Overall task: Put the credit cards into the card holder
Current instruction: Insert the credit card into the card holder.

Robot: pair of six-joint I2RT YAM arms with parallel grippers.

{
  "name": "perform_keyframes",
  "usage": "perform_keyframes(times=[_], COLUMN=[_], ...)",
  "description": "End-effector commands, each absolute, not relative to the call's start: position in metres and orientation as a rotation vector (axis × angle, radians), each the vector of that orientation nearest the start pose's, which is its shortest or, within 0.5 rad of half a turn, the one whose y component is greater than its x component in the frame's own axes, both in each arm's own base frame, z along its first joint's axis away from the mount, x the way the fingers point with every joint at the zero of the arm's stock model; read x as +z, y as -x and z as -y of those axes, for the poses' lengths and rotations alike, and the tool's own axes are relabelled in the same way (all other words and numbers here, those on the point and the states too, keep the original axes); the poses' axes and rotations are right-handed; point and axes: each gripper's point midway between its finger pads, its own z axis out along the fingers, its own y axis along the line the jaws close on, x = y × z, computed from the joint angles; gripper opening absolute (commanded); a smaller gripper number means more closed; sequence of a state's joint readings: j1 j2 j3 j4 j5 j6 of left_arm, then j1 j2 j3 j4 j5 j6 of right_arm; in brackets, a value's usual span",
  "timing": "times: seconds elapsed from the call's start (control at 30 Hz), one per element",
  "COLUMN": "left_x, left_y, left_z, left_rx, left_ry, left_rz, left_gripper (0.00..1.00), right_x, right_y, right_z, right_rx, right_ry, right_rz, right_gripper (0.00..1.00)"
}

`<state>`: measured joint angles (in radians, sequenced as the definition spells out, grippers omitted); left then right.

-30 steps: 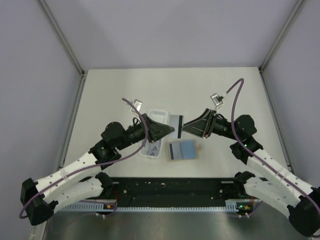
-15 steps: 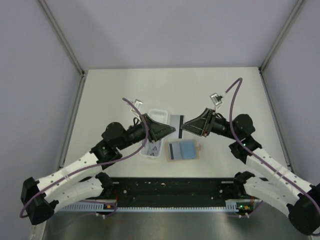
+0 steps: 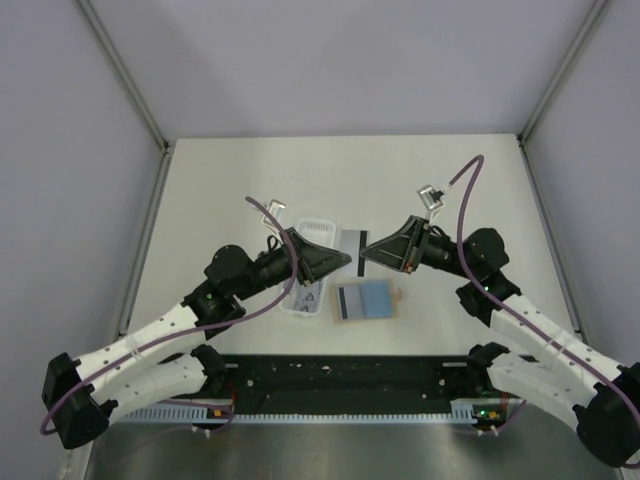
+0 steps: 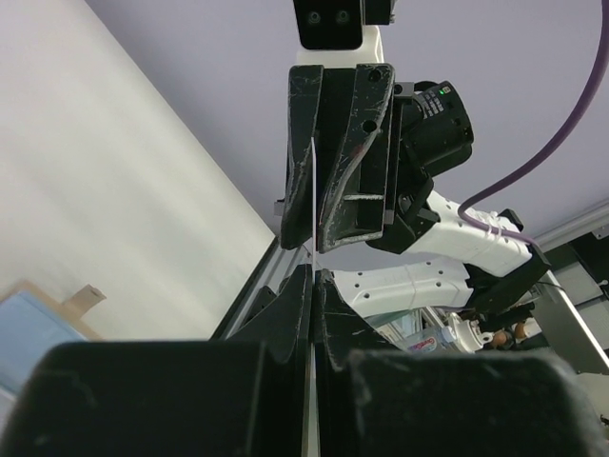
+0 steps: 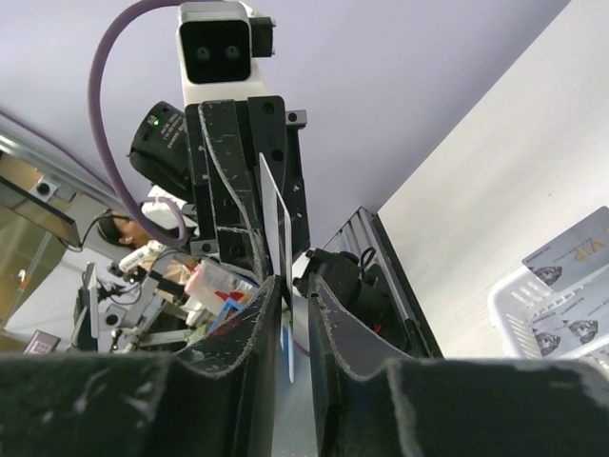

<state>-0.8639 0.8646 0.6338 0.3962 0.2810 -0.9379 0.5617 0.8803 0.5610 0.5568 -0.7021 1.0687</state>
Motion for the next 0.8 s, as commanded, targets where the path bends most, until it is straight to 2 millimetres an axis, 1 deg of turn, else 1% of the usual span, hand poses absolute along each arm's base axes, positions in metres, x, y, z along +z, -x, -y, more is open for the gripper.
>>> perform_keyframes(times=[0.0,0.03,0.1,0.17,0.2,0.27,0.3,0.33,0.4,0.47,0.53,0.57,0.6,0.63,0.67,0.7,0.77], left_x=[0.345,0.344,0.342,0.342,0.342,0.340,0.340,0.339,0.344,0.348,0.349,0.348,0.345,0.348,0.344,0.344,0.338], left_y=[-0.149,-0.149,-0.151,-0.151,-0.152,-0.156,-0.159,-0.160,-0.161,-0.164,-0.169,-0.171,-0.174,-0.176,-0.178,-0.184,-0.189], left_z=[0.306,0.306,0.305,0.305,0.304,0.301,0.299,0.297,0.288,0.280,0.270,0.264,0.259,0.253,0.249,0.242,0.234], left_rx=[-1.685,-1.683,-1.676,-1.672,-1.664,-1.628,-1.608,-1.592,-1.546,-1.480,-1.414,-1.375,-1.339,-1.308,-1.276,-1.229,-1.158], left_ry=[-0.234,-0.232,-0.224,-0.226,-0.225,-0.210,-0.193,-0.188,-0.186,-0.180,-0.162,-0.154,-0.139,-0.122,-0.118,-0.079,-0.079], left_rz=[-1.554,-1.557,-1.559,-1.555,-1.557,-1.562,-1.559,-1.557,-1.545,-1.544,-1.548,-1.554,-1.565,-1.558,-1.569,-1.566,-1.577], left_gripper=[0.00,0.01,0.05,0.07,0.10,0.24,0.25,0.27,0.33,0.36,0.42,0.48,0.52,0.54,0.55,0.56,0.56], right_x=[0.348,0.349,0.347,0.347,0.348,0.348,0.349,0.347,0.347,0.341,0.332,0.328,0.321,0.315,0.307,0.298,0.277], right_y=[-0.164,-0.164,-0.165,-0.164,-0.164,-0.164,-0.164,-0.165,-0.165,-0.169,-0.175,-0.177,-0.179,-0.182,-0.185,-0.190,-0.197], right_z=[-0.274,-0.275,-0.275,-0.274,-0.274,-0.273,-0.272,-0.272,-0.265,-0.255,-0.244,-0.240,-0.237,-0.235,-0.234,-0.233,-0.228], right_rx=[1.790,1.792,1.788,1.786,1.782,1.767,1.753,1.730,1.697,1.661,1.632,1.626,1.617,1.599,1.570,1.527,1.432], right_ry=[0.347,0.348,0.342,0.344,0.346,0.354,0.359,0.361,0.356,0.313,0.276,0.266,0.250,0.240,0.234,0.214,0.168], right_rz=[-1.529,-1.528,-1.534,-1.530,-1.524,-1.524,-1.524,-1.543,-1.528,-1.530,-1.546,-1.557,-1.586,-1.618,-1.658,-1.704,-1.823], right_gripper=[0.13,0.08,0.00,0.00,0.00,0.00,0.00,0.00,0.00,0.00,0.00,0.00,0.00,0.00,0.00,0.00,0.00])
